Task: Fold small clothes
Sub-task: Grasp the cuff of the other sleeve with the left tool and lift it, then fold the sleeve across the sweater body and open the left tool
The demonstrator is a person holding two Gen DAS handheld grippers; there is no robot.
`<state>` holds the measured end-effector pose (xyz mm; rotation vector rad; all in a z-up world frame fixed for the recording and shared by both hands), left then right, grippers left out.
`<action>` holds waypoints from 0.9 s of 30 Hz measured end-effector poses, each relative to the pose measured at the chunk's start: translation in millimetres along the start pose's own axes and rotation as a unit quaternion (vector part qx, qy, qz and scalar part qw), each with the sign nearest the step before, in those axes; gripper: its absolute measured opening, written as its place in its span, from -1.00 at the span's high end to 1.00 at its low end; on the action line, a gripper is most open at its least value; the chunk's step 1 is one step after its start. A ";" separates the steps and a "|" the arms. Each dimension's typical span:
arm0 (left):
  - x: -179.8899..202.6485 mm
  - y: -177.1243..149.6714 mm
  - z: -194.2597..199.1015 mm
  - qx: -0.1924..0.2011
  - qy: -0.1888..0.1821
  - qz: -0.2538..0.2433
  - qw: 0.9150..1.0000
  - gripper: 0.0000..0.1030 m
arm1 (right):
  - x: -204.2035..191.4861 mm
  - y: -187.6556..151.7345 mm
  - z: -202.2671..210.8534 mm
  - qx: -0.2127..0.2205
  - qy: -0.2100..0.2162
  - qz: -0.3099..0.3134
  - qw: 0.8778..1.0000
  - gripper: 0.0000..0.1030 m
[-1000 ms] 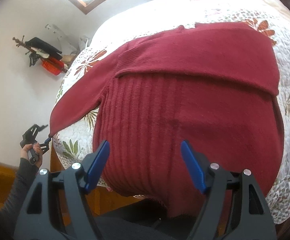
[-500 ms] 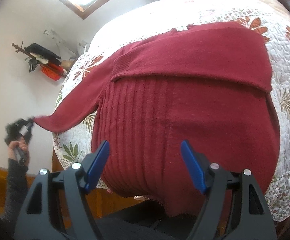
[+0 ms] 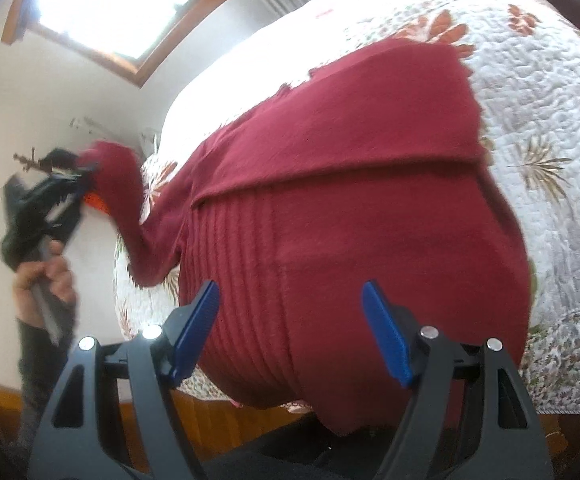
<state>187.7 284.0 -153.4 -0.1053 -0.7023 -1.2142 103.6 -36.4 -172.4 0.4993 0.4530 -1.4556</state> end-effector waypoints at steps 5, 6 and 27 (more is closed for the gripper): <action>28.1 -24.1 -94.8 -0.094 0.027 -0.034 0.995 0.82 | 16.8 3.8 14.3 0.015 -0.001 -0.021 1.000 -0.43; 31.8 -29.3 -110.1 -0.108 0.034 -0.042 0.993 0.82 | 17.9 4.3 15.4 0.015 -0.001 -0.020 1.000 -0.43; -58.6 -185.0 -7.4 -0.120 0.003 0.070 0.990 -0.62 | -41.8 186.7 -113.8 -0.199 0.216 -0.024 0.956 -0.13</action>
Point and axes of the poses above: each gripper's, at about its wrist camera, not at the fingertips, and z roughly against the way its jaws point, x to its right, y to its top, the point moved 4 cm from there along -z, roughly the way its jaws point, and after that the axes turned 15 degrees about -x, right-handed, at the moved point
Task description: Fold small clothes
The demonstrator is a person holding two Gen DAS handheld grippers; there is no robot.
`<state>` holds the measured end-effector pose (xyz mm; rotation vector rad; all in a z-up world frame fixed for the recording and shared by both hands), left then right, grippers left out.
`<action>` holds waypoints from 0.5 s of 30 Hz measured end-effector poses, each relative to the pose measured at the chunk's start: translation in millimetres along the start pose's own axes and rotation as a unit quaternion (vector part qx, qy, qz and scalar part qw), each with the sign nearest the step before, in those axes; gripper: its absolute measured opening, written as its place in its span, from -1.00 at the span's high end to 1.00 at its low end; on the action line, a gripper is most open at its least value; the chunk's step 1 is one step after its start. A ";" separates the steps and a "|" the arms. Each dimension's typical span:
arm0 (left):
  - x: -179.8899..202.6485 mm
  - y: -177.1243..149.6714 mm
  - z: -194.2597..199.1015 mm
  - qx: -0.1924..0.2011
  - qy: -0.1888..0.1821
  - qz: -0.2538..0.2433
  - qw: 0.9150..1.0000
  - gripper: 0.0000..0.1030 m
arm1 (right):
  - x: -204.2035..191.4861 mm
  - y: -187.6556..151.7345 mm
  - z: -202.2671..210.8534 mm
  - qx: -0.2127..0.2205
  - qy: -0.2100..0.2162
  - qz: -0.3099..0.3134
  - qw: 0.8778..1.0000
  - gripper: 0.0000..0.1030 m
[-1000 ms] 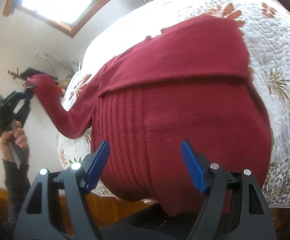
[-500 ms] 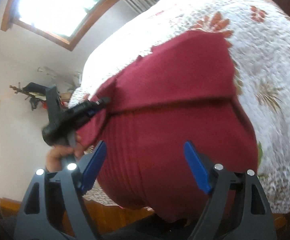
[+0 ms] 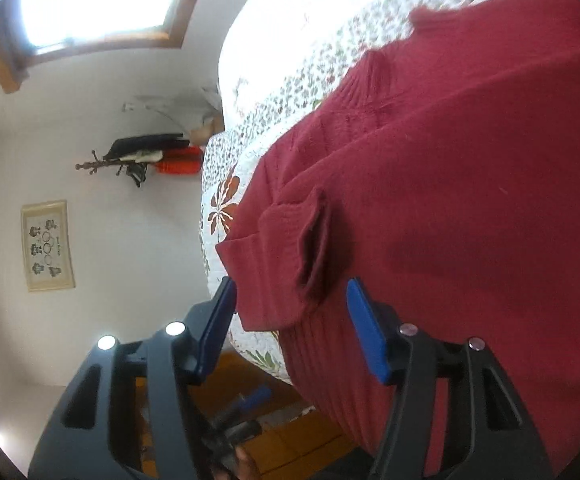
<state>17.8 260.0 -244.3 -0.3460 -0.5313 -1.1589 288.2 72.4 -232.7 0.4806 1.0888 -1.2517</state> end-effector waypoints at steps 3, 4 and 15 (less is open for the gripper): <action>-25.6 -28.9 2.5 0.002 -0.012 0.054 0.998 -0.62 | -6.2 12.9 -16.1 -0.027 -0.001 0.007 1.000 -0.13; -30.2 -34.4 3.1 0.003 -0.014 0.064 0.998 -0.62 | -7.2 15.9 -18.8 -0.033 -0.004 0.009 0.999 -0.13; -37.7 -33.9 19.8 0.017 -0.011 0.068 0.997 -0.62 | -14.9 37.2 -39.9 -0.051 -0.052 0.028 0.997 0.77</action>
Point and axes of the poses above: each gripper's, at about its wrist camera, not at the fingertips, and z roughly against the way its jaws point, x to its right, y to its top, the point moved 4 cm from there along -z, roughly the way its jaws point, and after that the axes turned 15 degrees about -x, right-handed, at the moved point
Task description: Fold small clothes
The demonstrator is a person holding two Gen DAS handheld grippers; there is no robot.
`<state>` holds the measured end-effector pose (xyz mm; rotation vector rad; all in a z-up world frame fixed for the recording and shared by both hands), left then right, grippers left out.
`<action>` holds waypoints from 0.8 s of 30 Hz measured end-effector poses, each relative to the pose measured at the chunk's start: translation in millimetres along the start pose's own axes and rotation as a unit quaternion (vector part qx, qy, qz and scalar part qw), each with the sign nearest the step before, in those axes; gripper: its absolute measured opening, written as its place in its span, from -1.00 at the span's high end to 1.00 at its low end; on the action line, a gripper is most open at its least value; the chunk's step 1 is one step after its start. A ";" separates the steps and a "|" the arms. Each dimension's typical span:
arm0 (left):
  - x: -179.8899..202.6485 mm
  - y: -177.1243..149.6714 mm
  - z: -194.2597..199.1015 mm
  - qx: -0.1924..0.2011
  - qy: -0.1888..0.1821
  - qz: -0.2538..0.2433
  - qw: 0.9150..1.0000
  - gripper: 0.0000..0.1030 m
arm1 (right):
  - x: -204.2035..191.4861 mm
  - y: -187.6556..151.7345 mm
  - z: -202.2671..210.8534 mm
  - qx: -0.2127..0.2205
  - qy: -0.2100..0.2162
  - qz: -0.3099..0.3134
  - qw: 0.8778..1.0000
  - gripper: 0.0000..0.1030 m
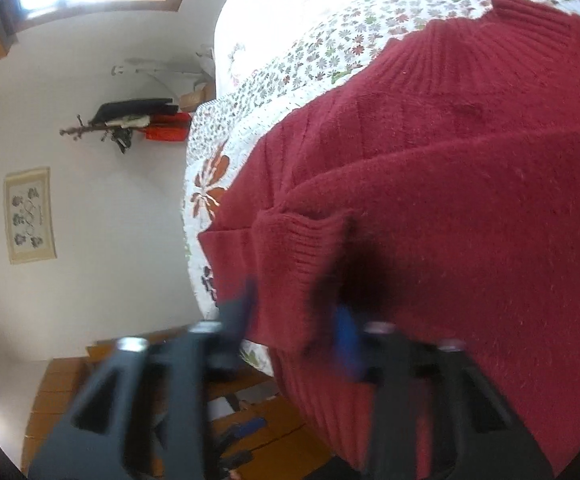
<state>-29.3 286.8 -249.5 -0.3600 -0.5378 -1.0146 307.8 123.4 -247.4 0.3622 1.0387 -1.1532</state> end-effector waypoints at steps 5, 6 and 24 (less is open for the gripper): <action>2.1 3.1 -2.4 -0.012 -0.007 0.003 1.000 -0.62 | -9.2 -8.9 19.5 0.023 -0.030 0.025 0.999 0.89; 3.9 4.0 -4.4 -0.014 -0.008 0.002 1.000 -0.62 | -11.0 -10.8 25.6 0.032 -0.032 0.029 0.999 0.89; 44.3 29.4 -32.6 -0.052 -0.006 -0.055 0.997 -0.62 | 69.6 -103.7 196.0 0.208 -0.033 -0.020 0.977 0.89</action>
Point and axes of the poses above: each gripper's, at about its wrist camera, not at the fingertips, and z roughly against the way its jaws point, x to its right, y to its top, the point moved 4 cm from there along -z, roughly the way its jaws point, and after that the axes turned 15 degrees about -x, right-handed, at the moved point
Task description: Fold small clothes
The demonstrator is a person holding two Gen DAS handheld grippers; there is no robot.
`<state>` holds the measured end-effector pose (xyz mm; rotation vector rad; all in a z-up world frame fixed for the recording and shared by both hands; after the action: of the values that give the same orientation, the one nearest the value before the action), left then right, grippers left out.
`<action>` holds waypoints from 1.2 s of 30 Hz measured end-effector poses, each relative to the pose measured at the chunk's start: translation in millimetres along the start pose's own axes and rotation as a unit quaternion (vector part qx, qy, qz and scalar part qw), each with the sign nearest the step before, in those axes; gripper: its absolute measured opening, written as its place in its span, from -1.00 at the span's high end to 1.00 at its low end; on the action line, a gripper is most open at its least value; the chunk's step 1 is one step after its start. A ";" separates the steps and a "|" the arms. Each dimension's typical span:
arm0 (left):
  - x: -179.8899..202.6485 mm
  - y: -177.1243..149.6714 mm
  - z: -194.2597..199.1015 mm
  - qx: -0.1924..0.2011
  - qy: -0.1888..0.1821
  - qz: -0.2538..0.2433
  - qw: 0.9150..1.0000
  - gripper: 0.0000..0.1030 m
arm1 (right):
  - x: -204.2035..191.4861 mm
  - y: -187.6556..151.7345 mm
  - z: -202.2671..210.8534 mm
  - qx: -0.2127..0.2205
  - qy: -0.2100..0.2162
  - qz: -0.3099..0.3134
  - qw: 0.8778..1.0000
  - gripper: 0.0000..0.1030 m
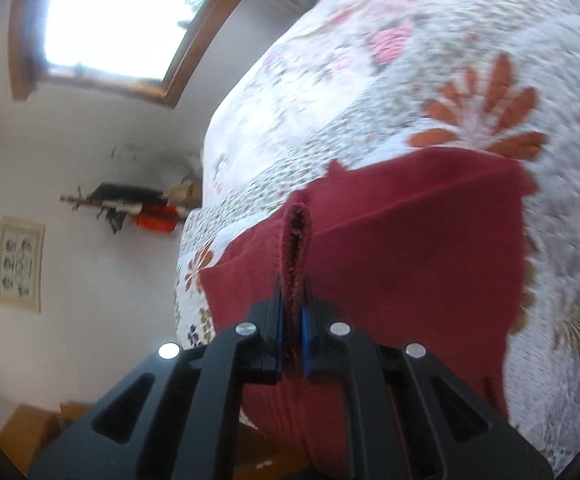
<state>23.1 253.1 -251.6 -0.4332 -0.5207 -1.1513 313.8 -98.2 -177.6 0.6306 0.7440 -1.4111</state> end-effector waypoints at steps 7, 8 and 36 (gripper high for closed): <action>5.0 10.6 1.0 0.002 -0.006 0.001 1.000 -0.62 | 54.0 -22.5 7.4 0.021 -0.003 -0.049 0.999 0.89; 5.4 11.0 1.2 0.002 -0.006 0.000 1.000 -0.62 | 61.8 -24.2 10.4 0.021 -0.004 -0.053 0.998 0.89; 15.1 11.5 -18.0 -0.012 -0.003 -0.001 1.000 -0.65 | 126.0 -38.1 -18.2 0.001 -0.064 -0.102 0.993 0.56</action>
<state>41.6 235.7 -257.7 -0.4580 -0.5134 -1.1593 275.7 -166.5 -285.0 0.4709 0.7201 -1.6234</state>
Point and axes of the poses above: each gripper's, at about its wrist camera, not at the fingertips, and z roughly against the way its jaws point, x to its right, y to its top, the point moved 4 cm from there along -z, roughly the way its jaws point, and after that the axes turned 15 degrees about -x, right-handed, at the moved point
